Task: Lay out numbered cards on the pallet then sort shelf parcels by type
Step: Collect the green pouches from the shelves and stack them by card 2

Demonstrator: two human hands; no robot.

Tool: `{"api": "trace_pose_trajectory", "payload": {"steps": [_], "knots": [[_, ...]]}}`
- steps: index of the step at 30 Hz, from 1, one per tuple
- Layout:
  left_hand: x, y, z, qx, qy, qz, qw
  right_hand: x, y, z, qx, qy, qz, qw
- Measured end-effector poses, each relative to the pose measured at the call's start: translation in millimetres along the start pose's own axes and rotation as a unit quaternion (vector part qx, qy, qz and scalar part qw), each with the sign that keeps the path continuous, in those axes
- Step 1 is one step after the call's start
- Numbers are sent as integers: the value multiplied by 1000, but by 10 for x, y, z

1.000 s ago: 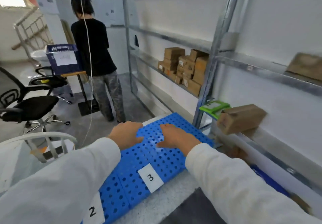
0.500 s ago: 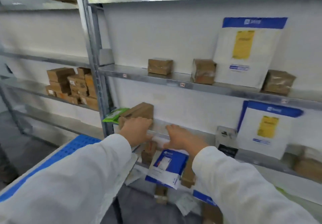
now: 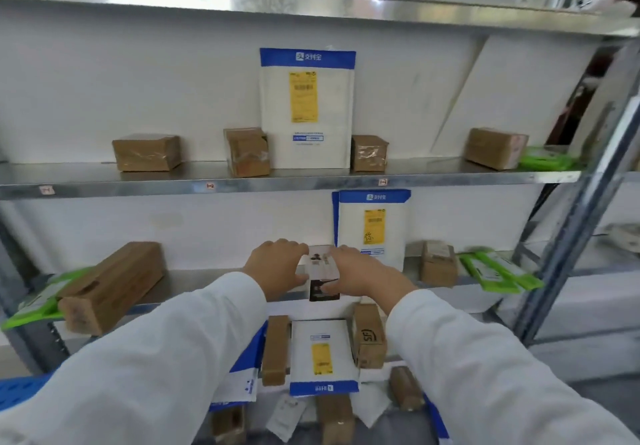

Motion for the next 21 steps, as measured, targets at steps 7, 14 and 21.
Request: {"api": "trace_pose_trajectory", "payload": {"steps": [7,14,21], "knots": [[34,402,190,54,-37,-3,998,-145,-41,287,62,-9,6,998],[-50,832,453,143,-31,14,989,-373,-51,665,135,-6,23,991],[125,1192,989,238,-70,-48,968,-461,-401,1340,237,11,39,971]]}}
Point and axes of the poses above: each hand's wrist, its own y-axis towards the middle knuckle, its own x-axis out of the palm, z = x × y, the point moved 6 cm from there along y, towards the middle knuckle, and after that the axes turned 7 degrees about -z, right-handed, at the moved point
